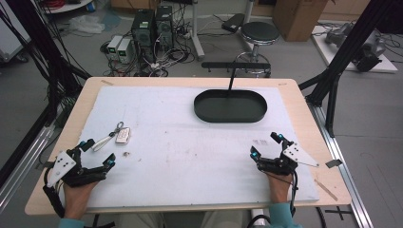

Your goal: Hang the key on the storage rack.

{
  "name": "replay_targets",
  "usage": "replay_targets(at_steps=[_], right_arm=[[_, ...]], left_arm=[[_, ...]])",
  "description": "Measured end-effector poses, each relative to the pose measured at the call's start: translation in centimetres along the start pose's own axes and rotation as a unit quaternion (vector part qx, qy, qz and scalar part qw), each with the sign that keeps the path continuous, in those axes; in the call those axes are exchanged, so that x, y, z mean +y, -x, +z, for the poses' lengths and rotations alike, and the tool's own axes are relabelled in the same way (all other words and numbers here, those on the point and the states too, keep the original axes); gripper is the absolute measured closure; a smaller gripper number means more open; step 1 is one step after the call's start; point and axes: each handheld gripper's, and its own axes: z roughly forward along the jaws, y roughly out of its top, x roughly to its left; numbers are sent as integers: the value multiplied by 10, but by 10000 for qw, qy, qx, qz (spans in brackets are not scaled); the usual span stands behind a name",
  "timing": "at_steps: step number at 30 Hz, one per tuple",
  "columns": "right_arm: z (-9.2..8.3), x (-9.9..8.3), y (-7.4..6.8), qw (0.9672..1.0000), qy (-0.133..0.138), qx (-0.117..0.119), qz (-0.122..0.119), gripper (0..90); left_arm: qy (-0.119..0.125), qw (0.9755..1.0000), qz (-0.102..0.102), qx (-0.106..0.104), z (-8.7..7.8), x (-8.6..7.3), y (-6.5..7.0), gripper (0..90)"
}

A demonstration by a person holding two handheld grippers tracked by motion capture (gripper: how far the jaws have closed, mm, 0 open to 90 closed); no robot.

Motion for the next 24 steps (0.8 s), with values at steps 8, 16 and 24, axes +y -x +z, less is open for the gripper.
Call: replay_targets(at_steps=[8,16,24], right_arm=[[0,0,0,10000,-5,-28,25,20],[0,0,0,10000,-1,-25,3,20],[1,0,0,10000,-11,-40,1,20]], left_arm=[[21,9999,-20,133,0,0,1,63],[49,9999,-14,144,-1,0,1,63],[49,9998,-163,52,-2,3,0,63]])
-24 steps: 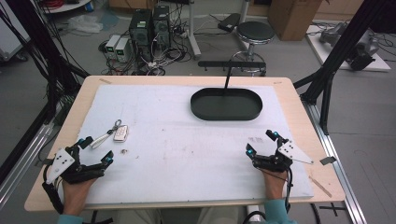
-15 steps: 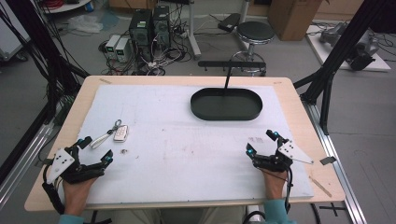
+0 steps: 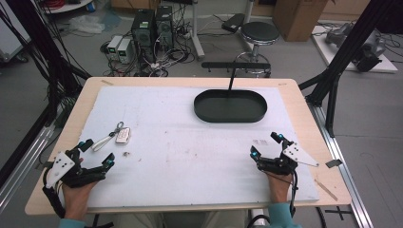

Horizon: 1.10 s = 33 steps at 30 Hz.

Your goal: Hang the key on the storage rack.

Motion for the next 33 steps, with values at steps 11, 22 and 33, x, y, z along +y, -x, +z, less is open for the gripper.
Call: replay_targets(at_steps=[11,22,33], right_arm=[[0,0,0,10000,-12,9,-15,20],[0,0,0,10000,-20,19,15,20],[0,0,0,10000,-23,32,14,20]], left_arm=[[-448,9987,-255,-56,3,46,-26,63],[-1615,9868,4,-111,19,75,-47,74],[-2998,9529,451,-81,42,86,-66,73]])
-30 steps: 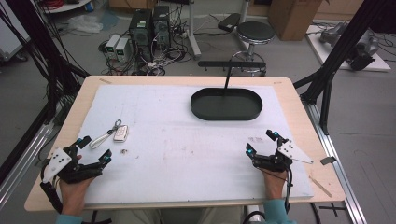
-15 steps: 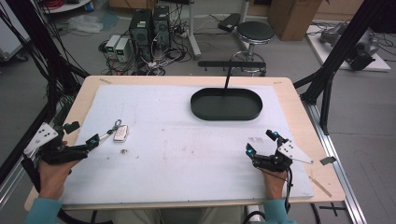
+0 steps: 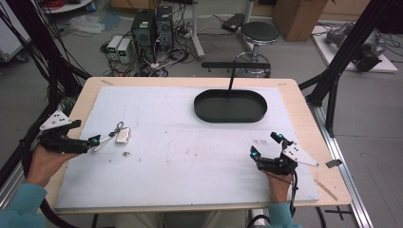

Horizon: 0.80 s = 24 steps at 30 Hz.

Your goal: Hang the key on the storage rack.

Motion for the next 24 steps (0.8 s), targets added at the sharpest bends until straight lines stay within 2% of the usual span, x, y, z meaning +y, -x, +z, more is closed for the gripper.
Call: replay_targets(at_steps=[3,5,6,7,8,10,12,13,14,21,24], right_arm=[[0,0,0,10000,3,-5,-8,20],[0,0,0,10000,16,-11,-18,20],[0,0,0,10000,8,-10,-12,20],[0,0,0,10000,4,-15,-17,20],[0,0,0,10000,8,-13,-17,20],[0,0,0,10000,1,-15,-21,20],[0,0,0,10000,0,-28,-30,20],[0,0,0,10000,0,-28,-30,20],[0,0,0,10000,0,-29,-30,20],[0,0,0,10000,-3,-25,-37,20],[0,0,0,10000,8,-19,-62,20]], left_arm=[[-257,9997,4,1,5,-3,-5,73],[-337,9994,1,-5,6,-3,-6,73],[-488,9988,15,-29,9,-4,-7,73],[-488,9988,15,-29,9,-4,-7,73],[-636,9980,42,-36,13,-5,-8,73],[-684,9976,20,-77,14,-5,-8,73],[-894,9959,28,-144,20,-6,-9,78],[-894,9959,28,-144,20,-6,-9,78],[-1038,9944,57,-196,24,-7,-9,82],[-1313,9912,70,-180,32,-11,-10,131],[-1487,9886,55,-215,34,-12,-12,150]])
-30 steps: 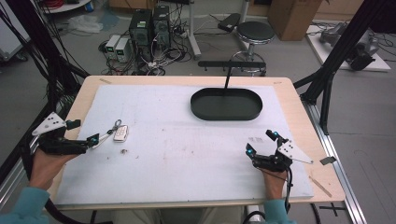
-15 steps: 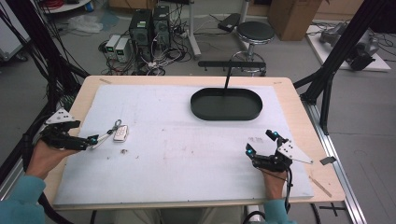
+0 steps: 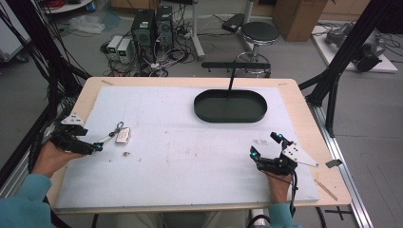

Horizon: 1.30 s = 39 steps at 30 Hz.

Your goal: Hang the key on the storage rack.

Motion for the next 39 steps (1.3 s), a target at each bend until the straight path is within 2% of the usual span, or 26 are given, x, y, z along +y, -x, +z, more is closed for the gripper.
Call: replay_targets(at_steps=[10,14,20,33,39], right_arm=[[0,0,0,10000,-11,-10,23,20],[0,0,0,10000,-13,-12,23,20],[0,0,0,10000,-12,-11,23,20],[0,0,0,10000,-10,-10,20,20],[0,0,0,10000,-4,-6,8,20]], left_arm=[[-523,9984,-224,-56,10,-2,-3,186],[-550,9982,-210,-68,11,-2,-3,260],[-721,9971,-237,-85,14,-2,-3,353],[-846,9959,-273,-172,19,-2,-5,440],[-881,9956,-268,-147,21,-2,-4,502]])
